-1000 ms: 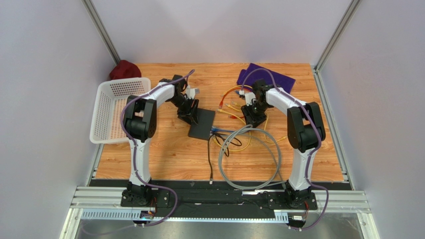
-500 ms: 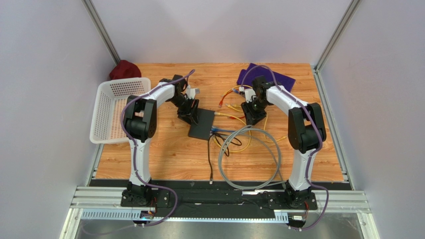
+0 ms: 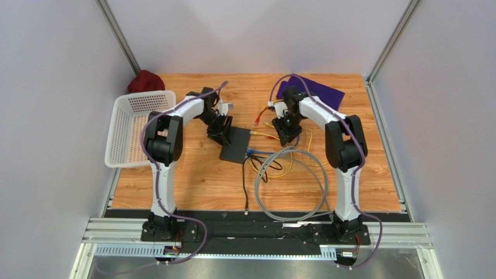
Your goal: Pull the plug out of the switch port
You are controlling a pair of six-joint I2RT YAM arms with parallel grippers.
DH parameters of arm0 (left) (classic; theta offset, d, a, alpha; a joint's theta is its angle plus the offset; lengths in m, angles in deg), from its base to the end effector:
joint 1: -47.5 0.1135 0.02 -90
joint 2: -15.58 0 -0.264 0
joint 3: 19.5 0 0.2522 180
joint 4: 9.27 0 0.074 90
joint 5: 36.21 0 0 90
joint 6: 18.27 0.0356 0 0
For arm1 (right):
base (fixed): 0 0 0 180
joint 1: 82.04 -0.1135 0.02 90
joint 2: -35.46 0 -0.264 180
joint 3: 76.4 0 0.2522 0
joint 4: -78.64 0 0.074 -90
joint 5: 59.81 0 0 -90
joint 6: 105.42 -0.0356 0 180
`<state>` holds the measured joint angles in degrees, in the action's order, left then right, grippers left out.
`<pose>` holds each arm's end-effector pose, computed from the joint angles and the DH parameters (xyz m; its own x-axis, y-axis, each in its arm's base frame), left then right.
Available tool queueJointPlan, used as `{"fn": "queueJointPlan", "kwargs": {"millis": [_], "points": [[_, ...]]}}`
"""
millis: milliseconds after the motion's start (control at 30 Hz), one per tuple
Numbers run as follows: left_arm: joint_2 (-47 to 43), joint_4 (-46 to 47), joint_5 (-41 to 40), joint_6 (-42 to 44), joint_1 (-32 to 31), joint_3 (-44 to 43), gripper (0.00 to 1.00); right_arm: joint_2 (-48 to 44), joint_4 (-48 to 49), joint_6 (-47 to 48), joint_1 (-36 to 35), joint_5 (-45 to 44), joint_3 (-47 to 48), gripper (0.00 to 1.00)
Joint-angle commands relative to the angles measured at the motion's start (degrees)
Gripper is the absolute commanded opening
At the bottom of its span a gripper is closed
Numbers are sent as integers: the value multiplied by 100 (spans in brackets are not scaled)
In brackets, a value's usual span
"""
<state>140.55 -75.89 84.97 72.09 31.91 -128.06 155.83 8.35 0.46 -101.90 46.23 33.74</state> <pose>0.4053 -0.1322 0.1549 -0.9542 0.2718 -0.1246 0.2964 0.8055 -0.5131 0.3912 0.1518 0.1897 -0.7912 -0.5654 -0.2330 -0.6090 0.7629 0.2171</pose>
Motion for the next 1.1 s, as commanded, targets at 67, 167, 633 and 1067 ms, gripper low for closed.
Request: {"fn": "queueJointPlan", "kwargs": {"millis": [67, 167, 633, 1067], "points": [[-51, 127, -200, 192, -49, 23, 57, 232, -140, 293, -159, -784, -92, 48], [-34, 144, -200, 192, -58, 15, 57, 293, -147, 748, -185, -1075, -102, 31], [-25, 92, -226, 254, -119, -29, 58, 767, 1398, 3922, -317, -2569, 961, 7], [-113, 101, -209, 316, -119, 94, 60, 585, 434, 2079, -361, -1149, 2351, 56]]}}
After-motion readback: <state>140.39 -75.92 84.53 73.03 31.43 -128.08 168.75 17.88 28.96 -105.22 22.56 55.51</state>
